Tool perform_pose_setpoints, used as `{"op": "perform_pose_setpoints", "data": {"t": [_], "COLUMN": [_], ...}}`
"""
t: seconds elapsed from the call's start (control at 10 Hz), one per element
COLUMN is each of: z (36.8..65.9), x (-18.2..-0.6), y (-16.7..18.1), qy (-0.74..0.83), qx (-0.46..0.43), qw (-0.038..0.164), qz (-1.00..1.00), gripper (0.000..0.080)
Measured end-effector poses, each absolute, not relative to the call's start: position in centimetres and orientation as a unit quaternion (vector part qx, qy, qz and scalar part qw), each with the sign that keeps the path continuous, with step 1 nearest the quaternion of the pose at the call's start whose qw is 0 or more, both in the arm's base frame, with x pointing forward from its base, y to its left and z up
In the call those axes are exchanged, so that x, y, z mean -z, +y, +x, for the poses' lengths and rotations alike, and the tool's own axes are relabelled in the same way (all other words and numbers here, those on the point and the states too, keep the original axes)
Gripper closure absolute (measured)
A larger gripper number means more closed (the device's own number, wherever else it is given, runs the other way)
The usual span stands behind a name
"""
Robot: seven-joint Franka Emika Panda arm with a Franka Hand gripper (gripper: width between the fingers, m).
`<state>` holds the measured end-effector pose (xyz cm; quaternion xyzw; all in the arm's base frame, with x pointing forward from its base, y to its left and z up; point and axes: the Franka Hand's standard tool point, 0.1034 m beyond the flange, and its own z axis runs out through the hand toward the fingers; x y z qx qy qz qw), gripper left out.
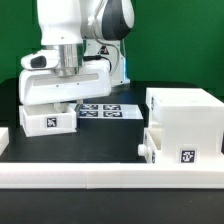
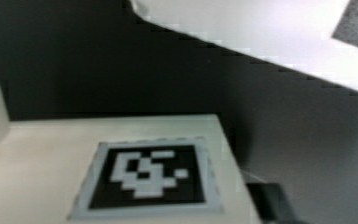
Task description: Assemble drawer
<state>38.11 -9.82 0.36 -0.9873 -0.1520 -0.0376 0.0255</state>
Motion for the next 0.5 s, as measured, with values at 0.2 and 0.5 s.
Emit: {"op": "perform_pose_setpoints", "data": {"t": [0.2, 0.5], "z": [38.19, 38.22], "x": [-0.44, -0.44], "y": [-9.85, -9.85], "qy": [-0.152, -0.152], "qx": [0.039, 0.039], "qw": [0.025, 0.025], "qz": [-0.987, -0.987], "gripper": [0.0758, 0.0758]}}
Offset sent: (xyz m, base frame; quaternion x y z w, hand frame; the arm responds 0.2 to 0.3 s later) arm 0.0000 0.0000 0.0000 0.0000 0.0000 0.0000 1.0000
